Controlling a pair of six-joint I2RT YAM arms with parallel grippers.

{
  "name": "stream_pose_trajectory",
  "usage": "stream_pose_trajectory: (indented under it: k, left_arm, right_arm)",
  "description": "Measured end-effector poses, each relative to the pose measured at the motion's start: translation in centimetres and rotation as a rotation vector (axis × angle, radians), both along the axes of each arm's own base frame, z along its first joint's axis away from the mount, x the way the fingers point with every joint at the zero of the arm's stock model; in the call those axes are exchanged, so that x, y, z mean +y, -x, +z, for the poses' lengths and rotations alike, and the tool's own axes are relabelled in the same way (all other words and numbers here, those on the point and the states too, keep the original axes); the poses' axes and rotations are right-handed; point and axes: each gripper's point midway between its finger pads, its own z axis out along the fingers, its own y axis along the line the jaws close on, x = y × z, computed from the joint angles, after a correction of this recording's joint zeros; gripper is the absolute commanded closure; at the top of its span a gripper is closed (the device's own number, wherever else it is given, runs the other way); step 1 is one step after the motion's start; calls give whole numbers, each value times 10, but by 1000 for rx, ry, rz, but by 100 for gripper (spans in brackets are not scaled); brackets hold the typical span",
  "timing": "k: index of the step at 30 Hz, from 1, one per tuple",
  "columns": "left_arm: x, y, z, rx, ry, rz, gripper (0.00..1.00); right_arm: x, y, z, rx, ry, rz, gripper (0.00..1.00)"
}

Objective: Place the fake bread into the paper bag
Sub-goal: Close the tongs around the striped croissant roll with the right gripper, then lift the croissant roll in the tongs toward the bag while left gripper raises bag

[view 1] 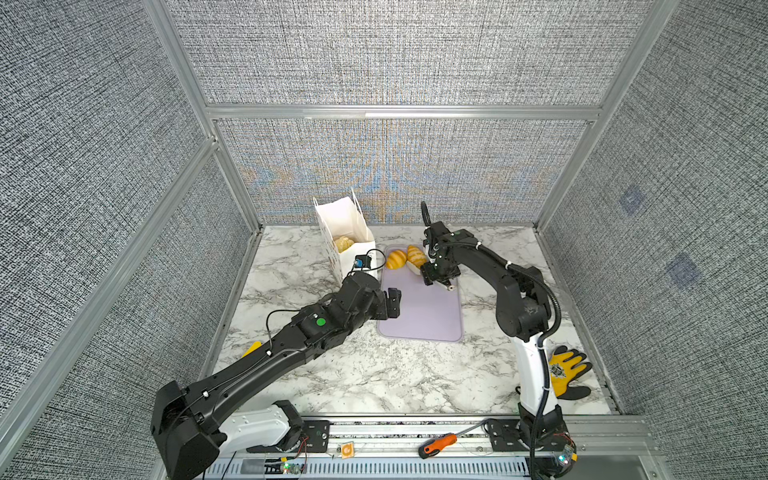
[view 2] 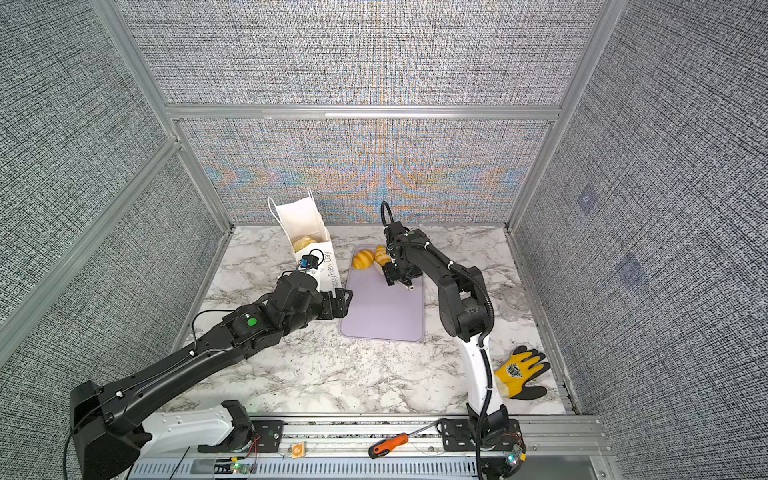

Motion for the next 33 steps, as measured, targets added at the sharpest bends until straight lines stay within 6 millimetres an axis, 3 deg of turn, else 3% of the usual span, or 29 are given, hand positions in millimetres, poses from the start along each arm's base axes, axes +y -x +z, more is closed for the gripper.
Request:
stream_pose_trajectory:
  k: [9,15,23,33]
  left_arm:
    - [1,0,2,-4,-3,1,6]
    - [1,-1,4,-10,-1,6,6]
    - [2,-2,5,-13,-3,11,6]
    - [5,-1,10,-25,5,17,5]
  right_arm:
    - [4,-9,-10,8,11,14,27]
    - [3,-9,-11,15,25,38,38]
    - [-7,11,-5,37,41,74,48]
    - [-18,35,7,47,4,98,49]
